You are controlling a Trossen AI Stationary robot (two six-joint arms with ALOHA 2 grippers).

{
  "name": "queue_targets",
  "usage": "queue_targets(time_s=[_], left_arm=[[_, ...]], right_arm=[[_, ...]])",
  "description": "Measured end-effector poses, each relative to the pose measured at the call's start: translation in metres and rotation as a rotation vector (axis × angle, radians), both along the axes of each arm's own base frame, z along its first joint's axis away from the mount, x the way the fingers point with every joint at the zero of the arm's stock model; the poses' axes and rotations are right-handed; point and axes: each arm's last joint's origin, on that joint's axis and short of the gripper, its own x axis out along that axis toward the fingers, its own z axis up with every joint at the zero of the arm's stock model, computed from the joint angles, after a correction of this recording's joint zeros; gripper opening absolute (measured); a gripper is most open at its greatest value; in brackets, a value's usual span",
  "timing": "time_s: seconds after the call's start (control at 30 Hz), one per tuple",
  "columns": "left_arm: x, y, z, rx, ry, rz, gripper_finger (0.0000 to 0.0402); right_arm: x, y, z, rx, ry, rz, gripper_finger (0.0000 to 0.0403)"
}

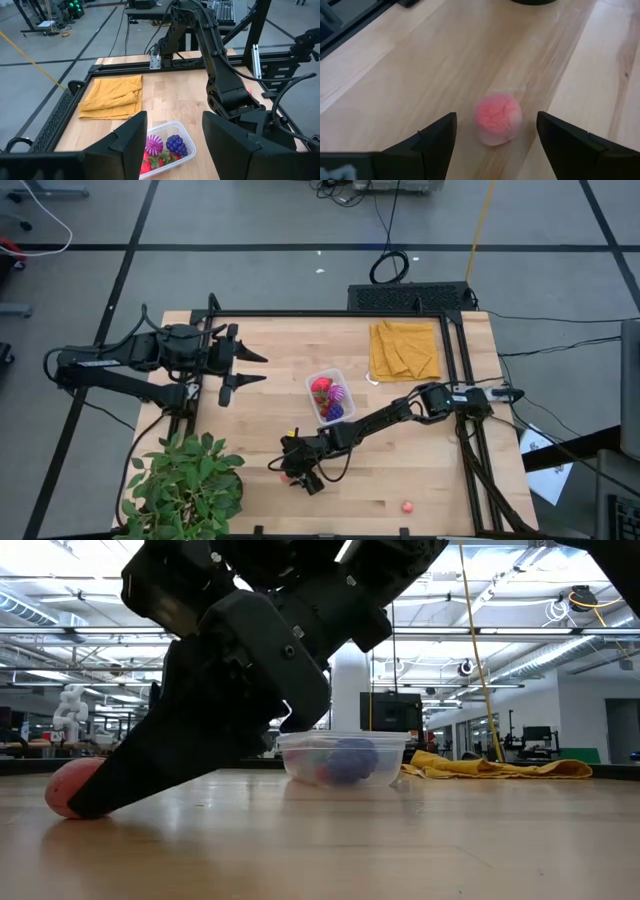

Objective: Pick and placing Produce into tupperware
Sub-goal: Put the left pink peach into the transparent container

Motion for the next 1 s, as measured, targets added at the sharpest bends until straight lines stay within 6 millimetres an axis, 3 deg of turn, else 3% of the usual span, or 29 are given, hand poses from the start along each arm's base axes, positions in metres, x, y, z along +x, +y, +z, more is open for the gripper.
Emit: queue_targets(time_s=[0.67, 1.0], left_arm=[[-0.0001, 0.0000, 0.0000, -0.001, 0.000, 0.000, 0.0195], [-0.0001, 0.0000, 0.0000, -0.002, 0.000, 0.001, 0.0196]], right_arm=[[0.0011, 0.0003, 0.0014, -0.001, -0.021, 0.004, 0.0192], [0.0014, 0.0002, 0.0019, -0.020, -0.037, 0.019, 0.0134]])
